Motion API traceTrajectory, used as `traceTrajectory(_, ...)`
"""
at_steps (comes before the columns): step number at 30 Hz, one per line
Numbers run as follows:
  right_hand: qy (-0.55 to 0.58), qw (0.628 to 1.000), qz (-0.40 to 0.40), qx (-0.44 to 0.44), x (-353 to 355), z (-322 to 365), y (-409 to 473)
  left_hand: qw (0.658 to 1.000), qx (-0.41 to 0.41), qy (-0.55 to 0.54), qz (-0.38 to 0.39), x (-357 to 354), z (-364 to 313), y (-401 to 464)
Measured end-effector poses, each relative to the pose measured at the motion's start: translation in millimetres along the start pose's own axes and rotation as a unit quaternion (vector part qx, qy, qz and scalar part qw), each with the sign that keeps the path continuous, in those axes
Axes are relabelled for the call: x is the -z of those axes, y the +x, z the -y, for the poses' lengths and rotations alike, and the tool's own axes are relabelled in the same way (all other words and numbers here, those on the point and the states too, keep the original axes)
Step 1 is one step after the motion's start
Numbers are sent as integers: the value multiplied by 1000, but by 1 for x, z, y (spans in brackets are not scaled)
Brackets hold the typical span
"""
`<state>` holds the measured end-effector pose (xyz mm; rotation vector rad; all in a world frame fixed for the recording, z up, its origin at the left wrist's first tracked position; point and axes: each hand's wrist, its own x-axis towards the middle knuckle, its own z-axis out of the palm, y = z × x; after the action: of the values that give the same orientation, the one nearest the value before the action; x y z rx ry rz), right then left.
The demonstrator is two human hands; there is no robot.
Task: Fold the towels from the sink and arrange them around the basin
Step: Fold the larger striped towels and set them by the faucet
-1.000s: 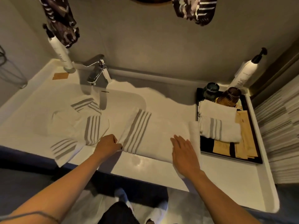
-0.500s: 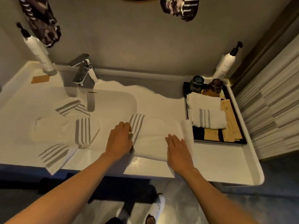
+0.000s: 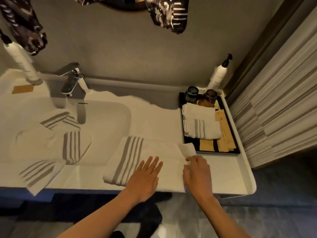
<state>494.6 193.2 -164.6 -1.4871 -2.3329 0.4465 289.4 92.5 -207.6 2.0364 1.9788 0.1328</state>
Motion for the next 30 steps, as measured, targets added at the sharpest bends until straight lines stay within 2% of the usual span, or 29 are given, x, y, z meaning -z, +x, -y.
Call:
traceTrajectory(1,-1,997,-23,-79,8,-1,6,1000,-2,-9,-1,0,-1,0)
traceTrajectory(2,25,986,-3,-163,14,-1,10,1000,-8,-12,-20,-2,0,-3)
traceTrajectory(4,136,943,109,-284,19,1,17,1000,-11,-10,-17,-3,2,-8)
traceTrajectory(6,237,896,191,-324,18,0,24,1000,-15,-11,-1,-6,4,-12)
traceTrajectory(8,321,850,223,-354,15,-3,31,1000,-18,-2,-13,-5,5,-14)
traceTrajectory(10,380,811,257,-363,21,0,33,1000,-15,-14,9,1,5,-18)
traceTrajectory(12,406,801,275,-344,33,0,35,999,-8,-21,31,4,3,-18)
traceTrajectory(15,392,824,235,-335,52,-11,40,998,-16,-46,38,3,-27,-6)
traceTrajectory(17,377,832,187,-362,61,-26,44,993,-24,-101,58,-2,-51,9)
traceTrajectory(19,346,843,171,-375,72,-37,49,971,19,-231,55,-1,-61,22)
traceTrajectory(20,335,848,171,-372,75,-39,51,942,71,-328,23,6,-60,26)
traceTrajectory(21,324,857,173,-362,78,-38,52,897,145,-416,-30,12,-54,25)
traceTrajectory(23,333,863,176,-337,81,-25,54,789,296,-526,-116,24,-37,19)
traceTrajectory(24,349,863,175,-322,79,-14,57,735,340,-573,-123,31,-27,15)
traceTrajectory(27,396,862,197,-250,65,49,66,589,382,-708,-74,53,-11,11)
traceTrajectory(30,385,853,282,-211,40,116,69,503,362,-783,-53,62,2,7)
